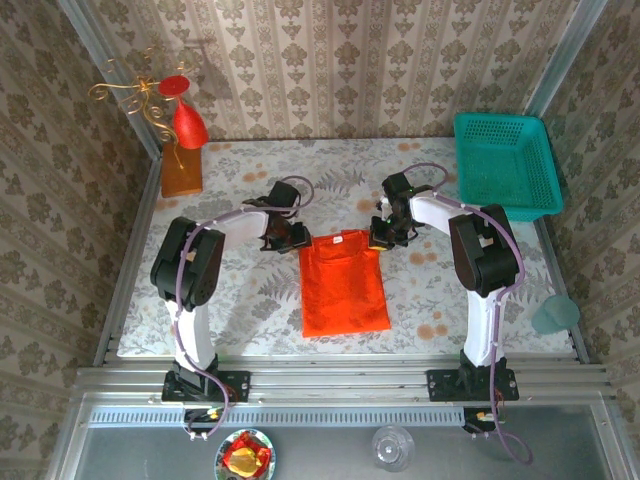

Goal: Fold the inside-out t-shirt
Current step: Fold the T-shirt at the center of the table.

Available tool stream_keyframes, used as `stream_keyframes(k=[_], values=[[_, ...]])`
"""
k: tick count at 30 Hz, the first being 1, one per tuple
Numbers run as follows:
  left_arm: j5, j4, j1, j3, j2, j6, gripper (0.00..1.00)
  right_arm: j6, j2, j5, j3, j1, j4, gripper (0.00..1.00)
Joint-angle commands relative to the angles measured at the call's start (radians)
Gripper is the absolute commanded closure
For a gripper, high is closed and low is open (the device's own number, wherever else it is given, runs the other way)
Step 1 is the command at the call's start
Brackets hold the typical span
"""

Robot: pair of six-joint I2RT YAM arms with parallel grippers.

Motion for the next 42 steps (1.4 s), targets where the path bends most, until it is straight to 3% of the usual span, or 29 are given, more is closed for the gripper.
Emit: stream_keyframes(k=[1, 4, 17, 24, 26, 35, 42], values=[[-0.015, -0.040, -0.076, 0.022, 0.085, 0.041, 0.66, 0.008, -0.003, 0.017, -0.014, 0.008, -0.049, 0.94], [-0.057, -0.084, -0.107, 0.046, 0.119, 0.050, 0.68, 0.009, 0.001, 0.016, -0.011, 0.010, -0.049, 0.94], [-0.062, -0.106, -0.156, 0.077, 0.178, 0.047, 0.82, 0.014, 0.015, 0.015, -0.010, 0.010, -0.044, 0.94], [-0.059, -0.114, -0.162, 0.088, 0.186, 0.053, 0.95, 0.015, 0.013, 0.017, -0.015, 0.011, -0.038, 0.94], [-0.068, -0.102, -0.160, 0.082, 0.170, 0.061, 1.00, 0.016, 0.005, 0.026, -0.019, 0.011, -0.032, 0.96], [-0.083, 0.010, -0.076, 0.040, -0.061, 0.142, 1.00, 0.014, -0.139, 0.117, -0.050, -0.005, 0.041, 1.00], [-0.088, -0.020, -0.020, 0.233, -0.146, 0.299, 1.00, -0.028, -0.214, 0.172, 0.109, -0.051, 0.039, 1.00]])
